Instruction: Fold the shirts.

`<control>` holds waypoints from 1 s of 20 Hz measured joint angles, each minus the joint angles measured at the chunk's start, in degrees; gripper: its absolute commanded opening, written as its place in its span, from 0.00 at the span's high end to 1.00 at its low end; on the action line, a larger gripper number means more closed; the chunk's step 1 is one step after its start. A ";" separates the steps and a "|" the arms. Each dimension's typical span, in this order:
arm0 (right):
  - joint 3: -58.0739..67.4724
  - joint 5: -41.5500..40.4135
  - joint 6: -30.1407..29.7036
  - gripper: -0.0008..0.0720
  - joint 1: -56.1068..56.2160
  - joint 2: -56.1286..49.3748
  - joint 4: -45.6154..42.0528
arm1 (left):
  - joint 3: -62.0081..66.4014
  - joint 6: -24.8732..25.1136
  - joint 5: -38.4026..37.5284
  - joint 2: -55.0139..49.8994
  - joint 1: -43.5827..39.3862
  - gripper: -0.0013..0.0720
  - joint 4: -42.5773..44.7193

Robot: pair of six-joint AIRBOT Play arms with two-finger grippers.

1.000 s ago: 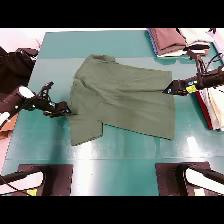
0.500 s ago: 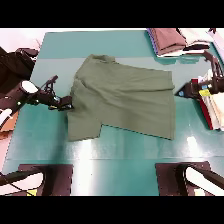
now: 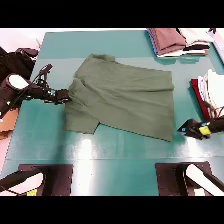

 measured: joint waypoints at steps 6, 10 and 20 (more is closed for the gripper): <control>-5.70 -4.79 0.09 0.54 8.22 -0.81 5.07 | 0.04 0.44 -0.35 0.24 0.00 0.94 -0.07; -6.45 -7.89 -0.81 0.97 15.04 -4.46 9.90 | 0.11 0.83 -1.14 0.50 0.00 0.94 -0.04; 24.92 -5.99 -2.40 0.97 20.35 9.66 14.23 | 19.85 -0.15 -3.41 19.58 0.17 0.95 0.55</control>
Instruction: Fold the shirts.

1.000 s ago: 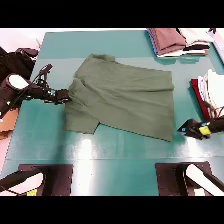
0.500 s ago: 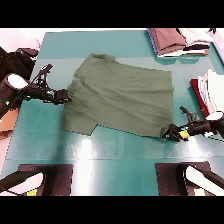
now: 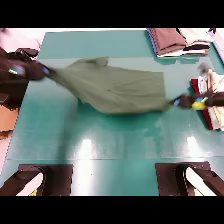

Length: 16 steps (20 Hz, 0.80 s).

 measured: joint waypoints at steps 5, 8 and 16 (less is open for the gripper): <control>28.30 -0.26 0.13 0.97 -6.27 4.92 0.09 | 23.17 -1.73 0.98 6.86 0.04 0.95 0.07; 42.82 2.64 1.55 0.97 -11.96 4.13 0.09 | 32.50 -2.97 2.01 8.07 0.04 0.95 0.24; 54.23 9.29 4.46 0.97 -10.91 -7.34 -0.37 | 30.58 -7.13 -5.16 -1.14 0.04 0.94 8.79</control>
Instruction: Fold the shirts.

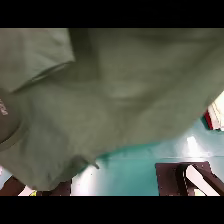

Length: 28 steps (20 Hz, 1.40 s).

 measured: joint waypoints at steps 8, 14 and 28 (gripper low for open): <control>-17.07 -0.33 0.98 0.97 13.94 -21.86 -14.10 | -17.88 0.00 -0.72 -25.55 -0.04 0.94 -0.07; -12.74 -5.68 2.56 0.97 16.20 -38.53 -14.32 | -20.65 1.81 9.79 -38.49 0.52 0.94 -1.46; -26.12 -6.16 2.38 0.43 16.55 -34.10 -17.40 | -28.65 3.21 -2.75 -40.94 2.03 0.22 -2.34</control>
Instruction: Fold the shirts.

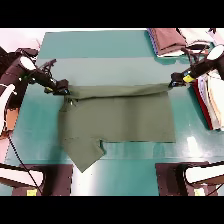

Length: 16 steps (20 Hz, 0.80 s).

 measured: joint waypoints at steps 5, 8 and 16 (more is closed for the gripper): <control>-7.02 -3.74 0.33 0.37 0.00 5.16 2.54 | -1.44 -1.70 -0.90 2.12 -0.35 0.22 0.52; -11.21 -3.74 0.33 0.37 -0.04 12.00 3.72 | -6.29 -2.56 -2.19 9.22 -0.79 0.22 4.94; -24.96 -6.10 0.02 0.37 -0.04 30.91 4.63 | -39.65 -7.69 -4.37 36.70 -1.27 0.22 9.66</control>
